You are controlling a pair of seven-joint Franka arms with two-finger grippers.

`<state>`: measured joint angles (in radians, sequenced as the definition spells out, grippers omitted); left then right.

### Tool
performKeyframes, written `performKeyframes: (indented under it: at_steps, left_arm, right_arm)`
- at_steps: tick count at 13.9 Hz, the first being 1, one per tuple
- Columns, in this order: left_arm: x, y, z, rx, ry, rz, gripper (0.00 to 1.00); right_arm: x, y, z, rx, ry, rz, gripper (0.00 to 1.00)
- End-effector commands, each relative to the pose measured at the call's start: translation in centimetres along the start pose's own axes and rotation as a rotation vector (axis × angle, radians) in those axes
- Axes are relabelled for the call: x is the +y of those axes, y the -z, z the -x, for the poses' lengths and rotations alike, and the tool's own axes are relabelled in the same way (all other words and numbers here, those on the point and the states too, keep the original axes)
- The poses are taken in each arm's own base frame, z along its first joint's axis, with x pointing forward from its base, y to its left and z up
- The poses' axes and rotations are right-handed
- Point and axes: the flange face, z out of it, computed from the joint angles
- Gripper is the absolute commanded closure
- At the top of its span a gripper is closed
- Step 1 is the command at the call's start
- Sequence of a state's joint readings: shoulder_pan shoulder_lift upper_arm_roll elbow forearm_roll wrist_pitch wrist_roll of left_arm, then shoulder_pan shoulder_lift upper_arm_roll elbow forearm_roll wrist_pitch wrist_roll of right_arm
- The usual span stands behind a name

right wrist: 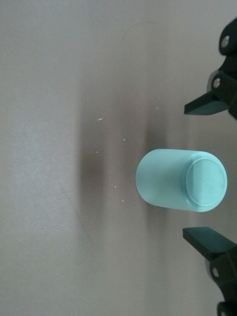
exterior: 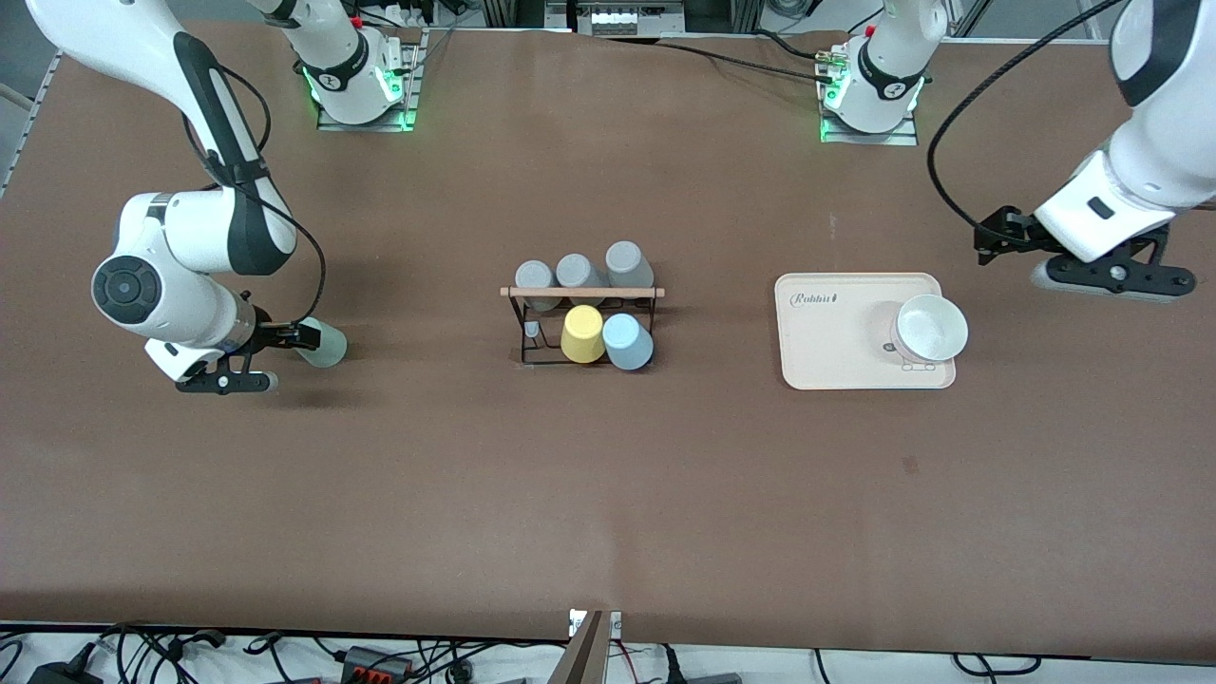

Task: Hang scattered cups on rack with three cups
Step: 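Close the right gripper on the mint-green cup and lift it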

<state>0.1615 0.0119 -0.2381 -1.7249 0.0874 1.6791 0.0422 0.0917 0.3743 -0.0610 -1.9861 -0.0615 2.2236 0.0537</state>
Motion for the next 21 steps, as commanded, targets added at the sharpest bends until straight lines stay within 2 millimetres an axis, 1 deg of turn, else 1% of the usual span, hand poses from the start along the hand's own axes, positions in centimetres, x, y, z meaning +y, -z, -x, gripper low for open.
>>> performKeyframes:
  at_steps: [1,4,8,10,11,12,13,14,15,16,17,18,19,20,21]
  left_arm:
    - [0.1,1.1,-1.3,-0.003,0.045,0.013,0.0]
    - [0.0,0.8,-1.4,-0.012,0.069,0.014,0.0]
    - [-0.2,1.3,-1.3,-0.003,0.092,0.015,0.0]
    - [-0.3,1.1,-1.2,-0.007,0.092,0.017,0.0]
    - [0.3,1.5,-1.0,-0.004,0.083,0.012,0.0]
    - [0.6,1.5,-1.0,-0.002,0.083,0.009,0.0]
    - [0.3,1.5,-1.0,-0.002,0.089,0.006,0.0]
    - [0.2,1.4,-1.0,-0.002,0.089,0.006,0.0]
    - [0.1,1.3,-1.0,-0.007,0.091,0.006,0.0]
    - [0.4,1.4,-1.0,-0.005,0.086,0.006,0.0]
    - [0.5,1.5,-1.0,-0.003,0.083,0.006,0.0]
    - [0.5,1.5,-1.0,-0.002,0.083,0.006,0.0]
    - [0.6,1.5,-1.0,-0.001,0.082,0.006,0.0]
    - [0.6,1.5,-1.0,-0.003,0.082,0.006,0.0]
    - [0.6,1.7,-1.0,0.002,0.084,0.006,0.0]
  right_arm:
    - [-0.2,-2.1,1.5,0.007,-0.023,-0.009,0.0]
    - [-0.6,-3.9,1.6,0.002,-0.058,-0.052,0.0]
    - [-0.8,-4.4,1.5,-0.002,-0.061,-0.056,0.0]
    - [-0.8,-4.7,1.6,-0.008,-0.061,-0.057,0.0]
    - [-0.9,-4.8,1.6,-0.014,-0.06,-0.057,0.19]
    - [-1.0,-4.8,1.7,-0.017,-0.058,-0.056,0.36]
    - [-1.1,-4.7,1.6,-0.017,-0.055,-0.058,0.52]
    - [-1.1,-4.7,1.6,-0.016,-0.052,-0.058,0.64]
    - [-1.1,-4.3,1.4,-0.008,-0.046,-0.059,0.7]
    - [-1.2,-3.6,1.2,0.005,-0.032,-0.059,0.77]
    - [-1.3,-2.6,1.0,0.02,-0.028,-0.06,0.77]
    - [-1.9,-1.5,0.7,0.035,-0.012,-0.061,0.77]
    - [-2.6,0.4,0.2,0.047,0.007,-0.064,0.77]
    - [-3.3,2.7,-0.8,0.049,0.023,-0.068,0.77]
    - [-4.6,5.8,-2.0,0.044,0.046,-0.07,0.77]
